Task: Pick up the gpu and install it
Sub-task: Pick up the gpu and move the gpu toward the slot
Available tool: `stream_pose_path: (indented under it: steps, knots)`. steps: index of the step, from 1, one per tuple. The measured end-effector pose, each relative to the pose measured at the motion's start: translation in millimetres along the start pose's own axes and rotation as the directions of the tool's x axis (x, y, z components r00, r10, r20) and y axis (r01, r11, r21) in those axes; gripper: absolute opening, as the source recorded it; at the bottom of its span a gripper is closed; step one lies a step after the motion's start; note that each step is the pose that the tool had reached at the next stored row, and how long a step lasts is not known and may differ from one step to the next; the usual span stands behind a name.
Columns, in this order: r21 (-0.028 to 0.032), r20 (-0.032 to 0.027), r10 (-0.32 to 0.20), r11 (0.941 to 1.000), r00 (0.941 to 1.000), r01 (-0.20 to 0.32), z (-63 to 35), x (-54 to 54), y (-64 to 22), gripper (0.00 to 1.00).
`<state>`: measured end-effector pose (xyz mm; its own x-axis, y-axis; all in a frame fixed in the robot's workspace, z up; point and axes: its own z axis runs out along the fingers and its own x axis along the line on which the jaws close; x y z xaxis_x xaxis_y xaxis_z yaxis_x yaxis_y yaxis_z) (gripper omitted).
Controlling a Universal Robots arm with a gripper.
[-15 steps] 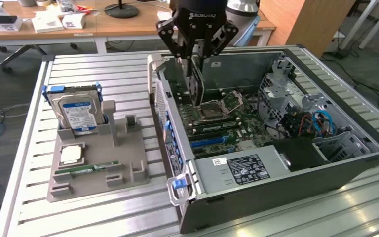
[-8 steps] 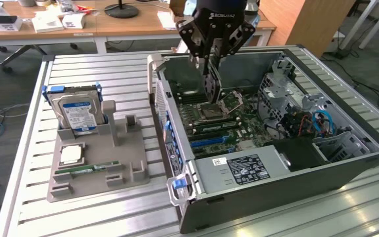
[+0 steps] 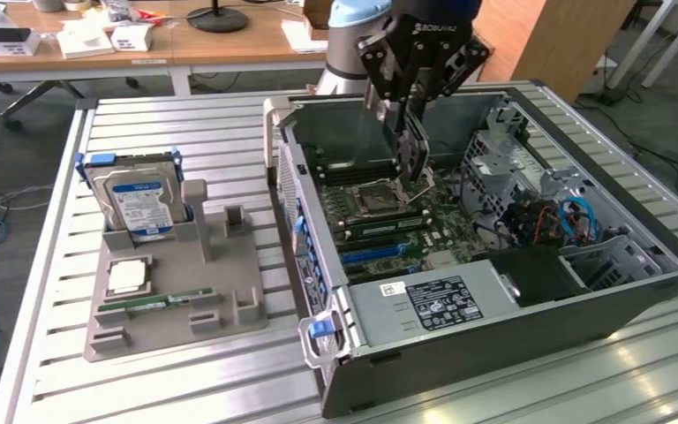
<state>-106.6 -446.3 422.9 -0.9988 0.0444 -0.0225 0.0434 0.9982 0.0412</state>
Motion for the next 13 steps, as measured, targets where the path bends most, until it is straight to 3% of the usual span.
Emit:
stream_pose_path:
  steps: [13]
  knots:
    - [-0.0004, 0.0, 0.0, 1.0, 1.0, 0.0, 1.4, -58.4, 2.5, 0.26]
